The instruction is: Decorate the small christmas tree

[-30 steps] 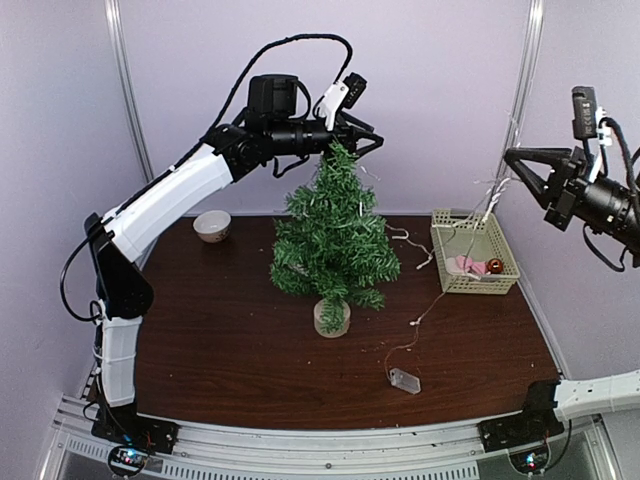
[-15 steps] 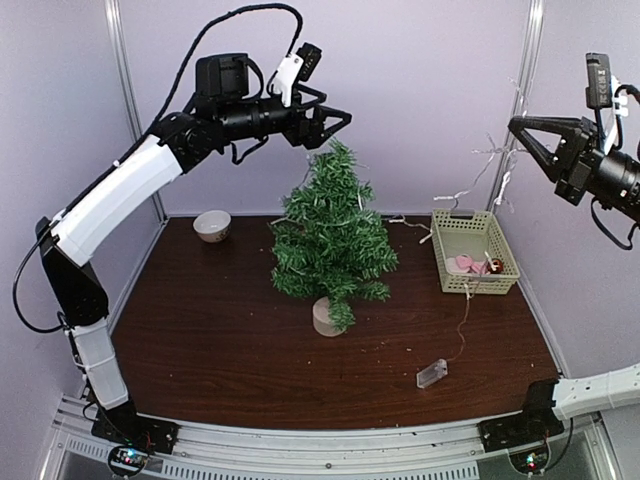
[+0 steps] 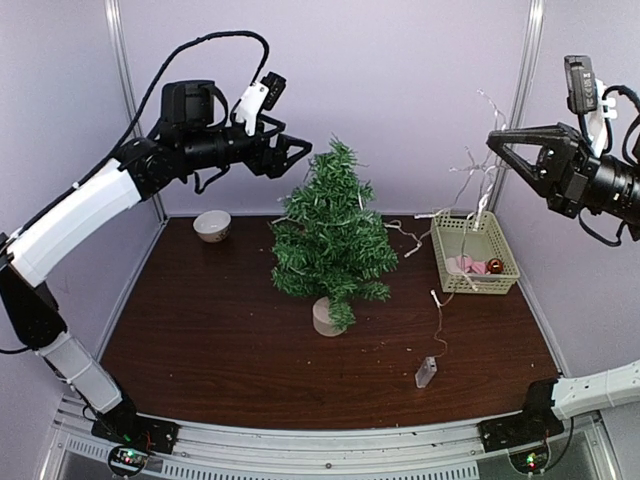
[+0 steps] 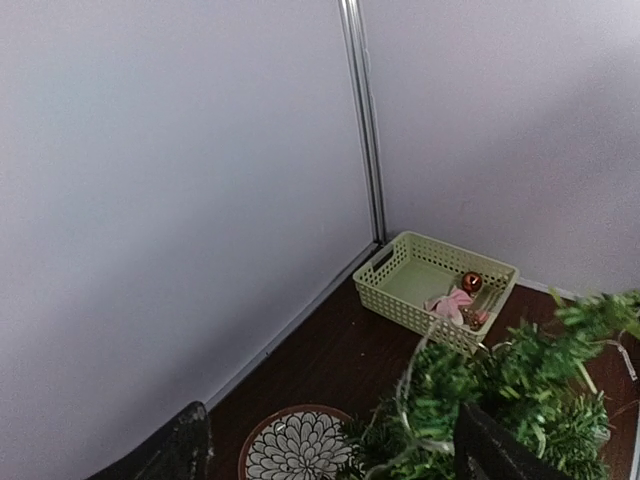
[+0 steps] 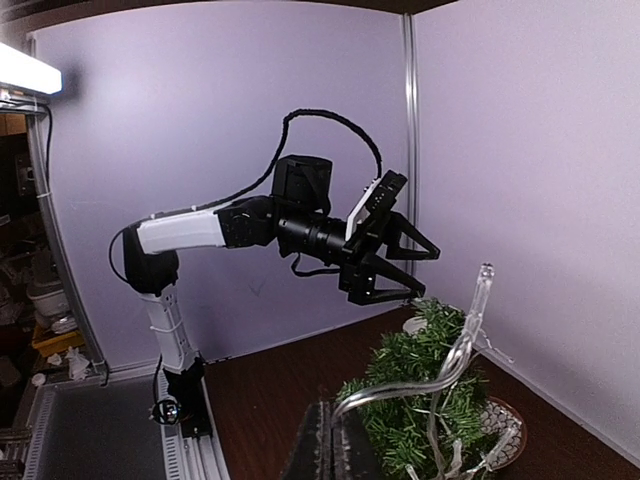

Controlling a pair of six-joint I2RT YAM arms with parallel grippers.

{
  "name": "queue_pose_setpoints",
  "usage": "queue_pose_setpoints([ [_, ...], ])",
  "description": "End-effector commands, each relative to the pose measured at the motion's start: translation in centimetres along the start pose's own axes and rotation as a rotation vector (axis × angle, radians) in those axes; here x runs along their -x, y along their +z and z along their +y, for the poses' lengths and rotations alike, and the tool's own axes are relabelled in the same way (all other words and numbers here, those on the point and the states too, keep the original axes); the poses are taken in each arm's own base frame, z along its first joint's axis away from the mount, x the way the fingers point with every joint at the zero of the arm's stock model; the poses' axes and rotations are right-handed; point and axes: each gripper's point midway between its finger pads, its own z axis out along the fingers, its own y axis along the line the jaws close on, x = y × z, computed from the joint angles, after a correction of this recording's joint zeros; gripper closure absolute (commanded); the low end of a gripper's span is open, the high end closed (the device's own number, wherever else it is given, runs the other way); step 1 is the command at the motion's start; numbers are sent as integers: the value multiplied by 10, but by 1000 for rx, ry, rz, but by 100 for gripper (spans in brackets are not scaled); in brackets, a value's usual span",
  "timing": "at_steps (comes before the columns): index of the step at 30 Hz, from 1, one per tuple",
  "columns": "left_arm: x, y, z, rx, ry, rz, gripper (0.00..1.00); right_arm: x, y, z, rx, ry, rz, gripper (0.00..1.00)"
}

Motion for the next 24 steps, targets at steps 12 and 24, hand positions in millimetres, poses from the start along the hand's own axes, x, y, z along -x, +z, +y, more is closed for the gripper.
queue_pose_setpoints([
  [12, -1, -93, -108, -206, 264, -84, 34, -28, 49, 95, 417, 63, 110, 100],
  [24, -31, -130, -160, -364, 244, -133, 35, -39, 108, 110, 417, 29, 123, 100],
])
